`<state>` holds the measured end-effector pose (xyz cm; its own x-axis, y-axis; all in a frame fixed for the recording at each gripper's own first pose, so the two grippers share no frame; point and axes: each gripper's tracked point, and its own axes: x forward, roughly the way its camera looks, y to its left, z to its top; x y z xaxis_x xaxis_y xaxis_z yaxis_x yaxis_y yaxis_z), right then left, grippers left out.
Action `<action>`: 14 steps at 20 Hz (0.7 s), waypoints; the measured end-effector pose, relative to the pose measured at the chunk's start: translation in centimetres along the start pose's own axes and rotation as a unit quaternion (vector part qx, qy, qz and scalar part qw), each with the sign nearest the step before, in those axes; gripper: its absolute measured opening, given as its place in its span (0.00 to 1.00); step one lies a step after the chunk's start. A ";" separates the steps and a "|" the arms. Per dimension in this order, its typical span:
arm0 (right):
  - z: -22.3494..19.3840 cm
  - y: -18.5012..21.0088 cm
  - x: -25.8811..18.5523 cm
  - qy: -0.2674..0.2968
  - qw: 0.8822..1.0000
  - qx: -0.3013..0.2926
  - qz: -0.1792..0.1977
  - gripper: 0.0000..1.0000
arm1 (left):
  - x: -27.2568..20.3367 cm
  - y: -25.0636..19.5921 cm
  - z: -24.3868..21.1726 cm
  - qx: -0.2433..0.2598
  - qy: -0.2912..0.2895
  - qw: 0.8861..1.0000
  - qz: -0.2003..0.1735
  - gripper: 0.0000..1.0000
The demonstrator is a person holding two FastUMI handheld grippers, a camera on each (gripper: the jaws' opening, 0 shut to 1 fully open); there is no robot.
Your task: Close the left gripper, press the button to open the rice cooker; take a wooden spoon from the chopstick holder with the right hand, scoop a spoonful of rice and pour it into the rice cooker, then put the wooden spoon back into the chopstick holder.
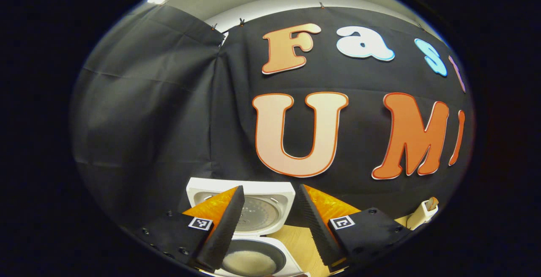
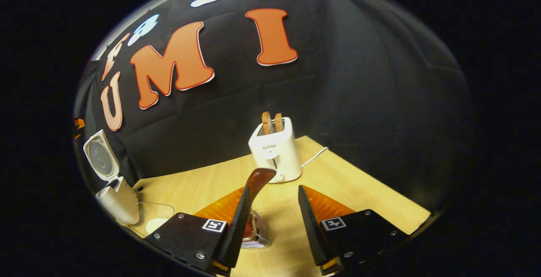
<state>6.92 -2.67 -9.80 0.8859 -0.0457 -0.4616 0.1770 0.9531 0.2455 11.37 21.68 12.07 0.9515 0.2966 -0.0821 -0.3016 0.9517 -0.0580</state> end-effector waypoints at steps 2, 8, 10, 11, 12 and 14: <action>1.9 -0.9 -1.0 -0.017 1.000 -0.012 -0.016 0.72 | 2.4 1.2 0.7 -0.003 0.011 1.000 0.006 0.85; 4.8 -0.1 -3.7 -0.050 0.997 -0.057 -0.021 0.80 | 9.9 5.7 1.7 0.009 0.026 0.999 0.033 0.86; 5.0 0.9 -4.2 -0.056 0.996 -0.069 -0.010 0.81 | 11.8 6.2 1.0 0.028 0.034 0.998 0.042 0.87; 5.1 1.4 -4.5 -0.059 0.995 -0.074 -0.006 0.82 | 12.6 6.1 0.3 0.037 0.044 0.998 0.041 0.87; 5.1 1.9 -4.8 -0.064 0.995 -0.078 0.002 0.82 | 13.4 6.2 -0.4 0.046 0.053 0.996 0.047 0.87; 5.4 2.9 -5.6 -0.079 0.994 -0.072 0.019 0.83 | 14.4 6.3 -2.3 0.063 0.076 0.994 0.055 0.88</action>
<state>4.77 -1.27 -1.84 0.9491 -0.0435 -0.3119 0.0881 0.9875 0.1304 23.03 31.78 8.24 0.8899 0.3939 -0.2300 -0.3850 0.9191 0.0841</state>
